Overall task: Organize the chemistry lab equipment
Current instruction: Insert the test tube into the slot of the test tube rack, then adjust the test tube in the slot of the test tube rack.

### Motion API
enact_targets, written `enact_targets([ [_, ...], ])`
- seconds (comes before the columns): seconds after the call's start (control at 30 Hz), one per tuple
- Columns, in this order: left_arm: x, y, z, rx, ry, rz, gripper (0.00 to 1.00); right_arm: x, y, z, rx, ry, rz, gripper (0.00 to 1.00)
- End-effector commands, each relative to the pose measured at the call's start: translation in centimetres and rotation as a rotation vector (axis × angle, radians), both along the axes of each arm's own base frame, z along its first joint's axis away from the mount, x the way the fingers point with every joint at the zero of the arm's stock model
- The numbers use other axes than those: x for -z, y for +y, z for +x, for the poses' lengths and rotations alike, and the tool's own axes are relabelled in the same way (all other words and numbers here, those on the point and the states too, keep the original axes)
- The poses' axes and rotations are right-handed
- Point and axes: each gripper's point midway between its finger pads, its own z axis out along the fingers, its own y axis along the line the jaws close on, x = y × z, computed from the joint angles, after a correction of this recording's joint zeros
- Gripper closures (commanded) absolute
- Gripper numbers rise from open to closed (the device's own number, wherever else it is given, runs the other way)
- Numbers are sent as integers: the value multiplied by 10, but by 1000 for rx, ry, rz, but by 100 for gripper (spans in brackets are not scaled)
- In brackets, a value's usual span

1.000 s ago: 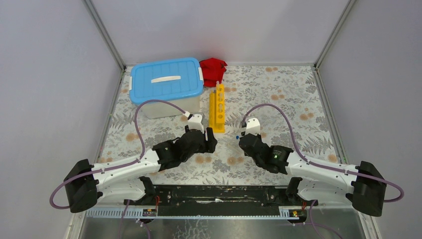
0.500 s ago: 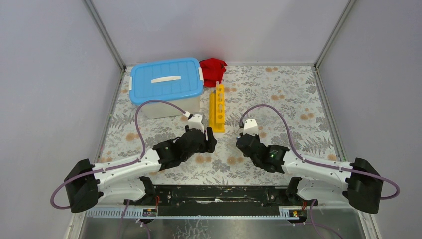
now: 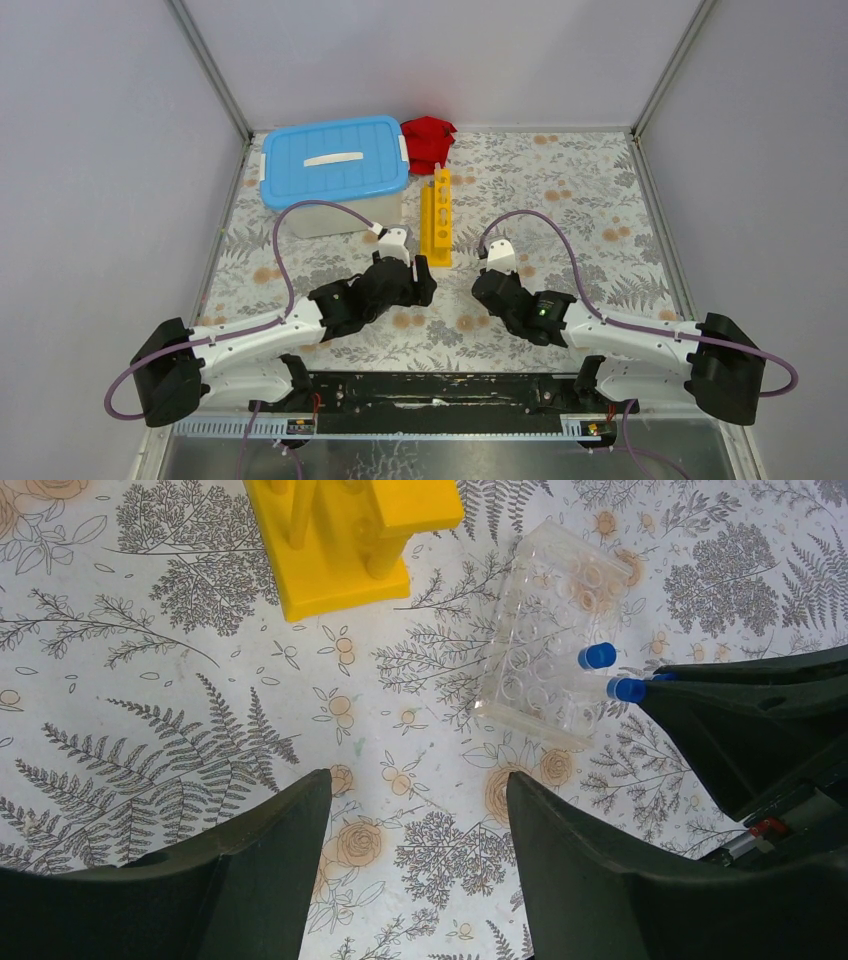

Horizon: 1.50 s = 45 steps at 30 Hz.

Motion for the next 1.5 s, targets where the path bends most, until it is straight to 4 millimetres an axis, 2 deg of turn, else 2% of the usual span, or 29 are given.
enact_targets([
  [0.0, -4, -4, 6, -1, -24, -34, 29, -16, 12, 7, 9, -39, 42, 82],
  [0.07, -3, -4, 6, -1, -23, -34, 29, -16, 12, 7, 8, -37, 43, 75],
  [0.23, -2, -2, 5, -4, -19, -36, 29, -15, 12, 7, 7, -35, 43, 68],
  [0.5, -1, -3, 5, -2, -16, -39, 29, -17, 11, 6, 7, -38, 52, 64],
  [0.93, -8, -6, 7, 0, -18, -43, 30, -47, 4, 6, 18, -89, 100, 63],
  [1.13, -7, -7, 6, 0, -7, -51, 32, -51, 10, 2, -32, -75, 109, 63],
  [1.33, -7, -6, 5, -3, -4, -53, 32, -48, 15, 0, -97, -44, 41, 50],
  [1.47, -7, -5, 4, -5, -6, -52, 32, -48, 17, 1, -114, -49, 24, 47],
])
